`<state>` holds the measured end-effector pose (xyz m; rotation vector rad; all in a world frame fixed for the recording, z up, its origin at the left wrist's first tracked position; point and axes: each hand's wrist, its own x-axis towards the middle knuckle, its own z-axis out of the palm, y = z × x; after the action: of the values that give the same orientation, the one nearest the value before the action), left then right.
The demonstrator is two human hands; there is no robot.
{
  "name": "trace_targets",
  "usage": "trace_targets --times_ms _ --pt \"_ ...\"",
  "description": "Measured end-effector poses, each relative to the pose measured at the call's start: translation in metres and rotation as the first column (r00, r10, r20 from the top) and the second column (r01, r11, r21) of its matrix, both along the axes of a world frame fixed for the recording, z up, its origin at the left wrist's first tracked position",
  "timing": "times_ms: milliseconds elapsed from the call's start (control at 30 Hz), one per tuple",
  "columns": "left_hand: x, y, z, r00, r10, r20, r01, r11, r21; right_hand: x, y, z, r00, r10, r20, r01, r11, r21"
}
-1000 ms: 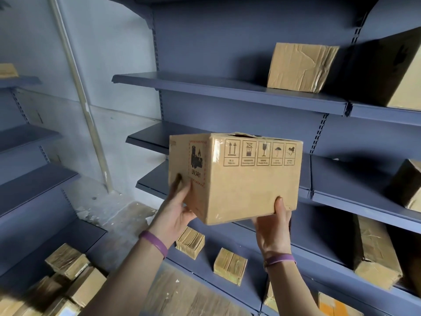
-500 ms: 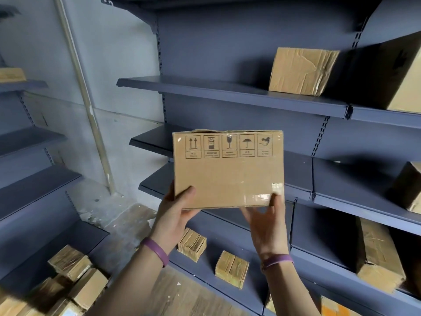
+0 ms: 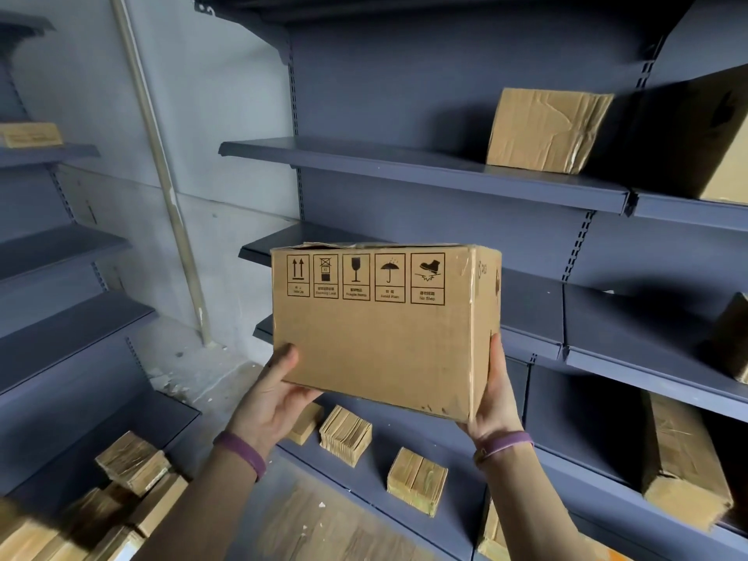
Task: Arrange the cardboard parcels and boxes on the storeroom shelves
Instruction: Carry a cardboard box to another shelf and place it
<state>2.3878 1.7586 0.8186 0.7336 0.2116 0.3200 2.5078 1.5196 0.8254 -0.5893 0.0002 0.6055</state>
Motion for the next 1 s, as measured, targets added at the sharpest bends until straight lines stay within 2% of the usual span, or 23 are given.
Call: trace_targets --times_ms 167,367,433,533,633,767,833,933,1000 --pt "0.003 0.003 0.007 0.999 -0.050 0.003 0.050 0.998 -0.024 -0.001 0.004 -0.012 0.999 -0.039 0.000 0.039 0.995 0.096" --pt "0.017 -0.024 0.014 1.000 0.007 0.029 -0.001 0.979 -0.204 -0.013 0.010 -0.009 0.989 -0.147 -0.006 0.146 0.971 0.190" --pt "0.019 -0.037 0.016 1.000 0.010 0.023 -0.005 0.978 -0.209 -0.018 0.014 -0.007 0.985 -0.175 0.017 0.170 0.973 0.156" --pt "0.021 -0.050 0.010 0.992 -0.085 0.097 0.107 0.965 -0.240 -0.023 0.013 -0.007 0.979 -0.197 0.046 0.190 0.974 0.125" --pt "0.023 -0.052 -0.001 0.980 -0.133 0.150 0.163 0.965 -0.205 -0.022 0.009 -0.009 0.977 -0.166 0.132 0.157 0.985 0.077" --pt "0.026 -0.047 -0.004 0.991 -0.099 0.090 0.114 0.976 -0.187 -0.016 0.004 -0.011 0.975 -0.107 0.193 0.127 0.987 -0.099" --pt "0.025 -0.042 -0.003 0.996 -0.061 0.061 0.071 0.981 -0.182 -0.008 -0.001 -0.010 0.977 -0.137 0.166 0.157 0.981 -0.112" --pt "0.021 -0.031 -0.001 0.998 -0.057 0.028 0.060 0.989 -0.135 0.006 -0.018 -0.009 0.952 -0.274 0.134 0.288 0.953 -0.091" --pt "0.018 -0.025 0.000 0.996 -0.080 0.028 0.083 0.986 -0.145 0.012 -0.027 -0.011 0.950 -0.282 0.135 0.297 0.949 -0.108"
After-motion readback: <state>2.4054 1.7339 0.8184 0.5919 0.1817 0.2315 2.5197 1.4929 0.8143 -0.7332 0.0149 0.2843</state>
